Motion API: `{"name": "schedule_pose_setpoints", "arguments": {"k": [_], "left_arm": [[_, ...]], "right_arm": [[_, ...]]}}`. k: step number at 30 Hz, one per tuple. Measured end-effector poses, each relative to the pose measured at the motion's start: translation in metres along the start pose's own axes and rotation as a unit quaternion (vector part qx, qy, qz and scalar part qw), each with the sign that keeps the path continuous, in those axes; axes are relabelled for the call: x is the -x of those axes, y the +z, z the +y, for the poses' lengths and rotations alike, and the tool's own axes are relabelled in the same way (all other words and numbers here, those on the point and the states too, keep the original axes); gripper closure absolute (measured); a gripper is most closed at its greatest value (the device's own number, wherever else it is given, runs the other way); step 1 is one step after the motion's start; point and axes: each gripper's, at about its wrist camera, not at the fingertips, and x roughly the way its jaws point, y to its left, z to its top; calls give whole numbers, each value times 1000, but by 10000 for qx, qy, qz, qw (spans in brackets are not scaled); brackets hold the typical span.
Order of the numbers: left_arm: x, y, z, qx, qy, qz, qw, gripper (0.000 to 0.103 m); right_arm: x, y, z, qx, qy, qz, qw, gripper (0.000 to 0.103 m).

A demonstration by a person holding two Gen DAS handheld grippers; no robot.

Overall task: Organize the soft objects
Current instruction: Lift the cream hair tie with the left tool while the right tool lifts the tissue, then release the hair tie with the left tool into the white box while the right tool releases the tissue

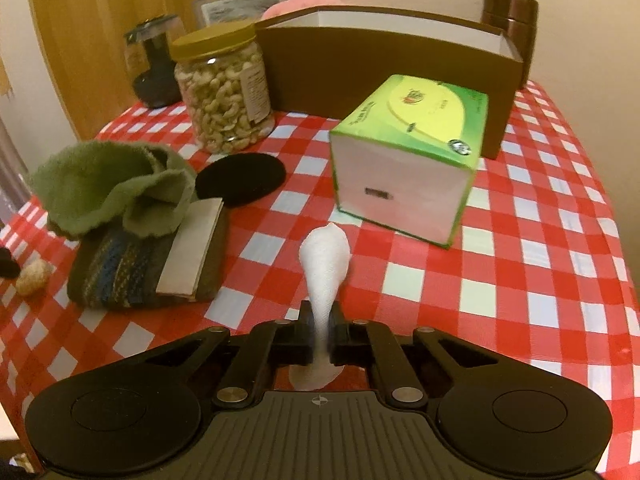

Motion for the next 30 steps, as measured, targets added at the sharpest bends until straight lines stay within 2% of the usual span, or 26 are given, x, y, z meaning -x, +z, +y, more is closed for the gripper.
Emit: {"name": "schedule_pose_setpoints", "arguments": {"k": [7,9,14,18,23,30], "left_arm": [[-15,-4,-12,-385,78,97,9992,46],[-20,-5,-14,-452,107,150,9988,57],[-25,-7,-16,-545,178,201,9982,67],[-25,-4,-17,-553,198,231,9980,84],[-14,-1,-22,-501,159,188,9984,85],[13,2,-56,-602,-327,123,9976,85]], "right_arm": [[11,0,-5,-153,-34,-44,9999,96],[13,-1,-7,-185,-47,-40,9998,96],[18,-5,-14,-289,-103,-37,9995,96],[22,-6,-22,-377,-121,-34,9992,96],[30,-5,-30,-439,-81,-43,9990,96],[45,2,-32,-430,159,-87,9989,96]]}}
